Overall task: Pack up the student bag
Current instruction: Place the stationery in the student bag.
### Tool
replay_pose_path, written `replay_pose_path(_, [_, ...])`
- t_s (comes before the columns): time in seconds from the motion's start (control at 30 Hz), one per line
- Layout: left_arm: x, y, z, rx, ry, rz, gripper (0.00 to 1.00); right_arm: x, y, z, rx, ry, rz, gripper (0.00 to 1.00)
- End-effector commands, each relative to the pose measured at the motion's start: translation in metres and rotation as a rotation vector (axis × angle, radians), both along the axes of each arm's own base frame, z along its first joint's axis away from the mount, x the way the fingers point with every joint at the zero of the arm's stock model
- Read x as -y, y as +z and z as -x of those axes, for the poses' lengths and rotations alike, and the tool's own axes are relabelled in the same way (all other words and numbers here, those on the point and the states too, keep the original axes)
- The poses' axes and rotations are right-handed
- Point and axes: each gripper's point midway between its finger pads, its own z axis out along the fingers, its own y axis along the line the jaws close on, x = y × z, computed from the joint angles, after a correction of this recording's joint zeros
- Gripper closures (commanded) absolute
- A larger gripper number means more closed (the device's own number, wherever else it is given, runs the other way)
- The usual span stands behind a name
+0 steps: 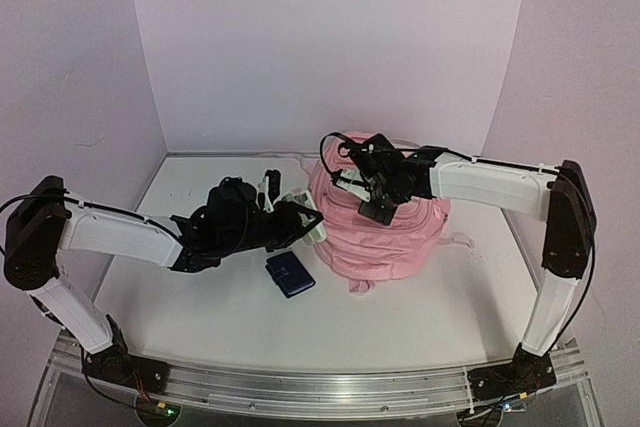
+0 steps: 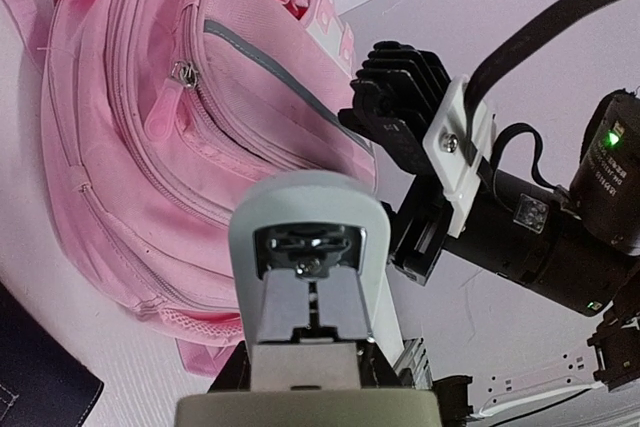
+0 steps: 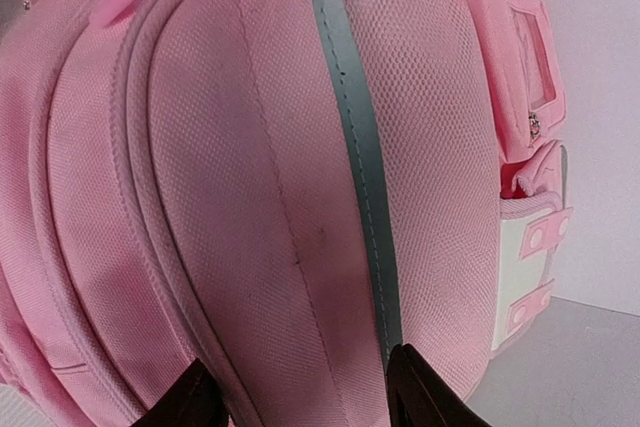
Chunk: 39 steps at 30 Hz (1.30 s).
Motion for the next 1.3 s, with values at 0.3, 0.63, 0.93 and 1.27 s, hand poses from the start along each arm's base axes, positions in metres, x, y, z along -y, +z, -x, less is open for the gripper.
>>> replay_pose_path(0.3, [0.0,0.024,-0.002,0.054,-0.001,0.077,0.92,0.009,0.081,-0.021,0.194,0.002,-0.048,0.39])
replay_pose_path(0.63, [0.003,0.024,-0.003,0.057,-0.005,0.083,0.93,0.012,0.082,-0.018,0.174,0.022,-0.034,0.54])
replay_pose_path(0.93, [0.02,0.03,-0.003,0.06,-0.059,0.145,0.95,-0.023,0.104,-0.008,0.044,0.018,-0.271,1.0])
replay_pose_path(1.27, [0.05,0.047,-0.008,0.07,-0.133,0.233,0.98,-0.076,0.119,-0.001,-0.022,0.023,-0.427,1.0])
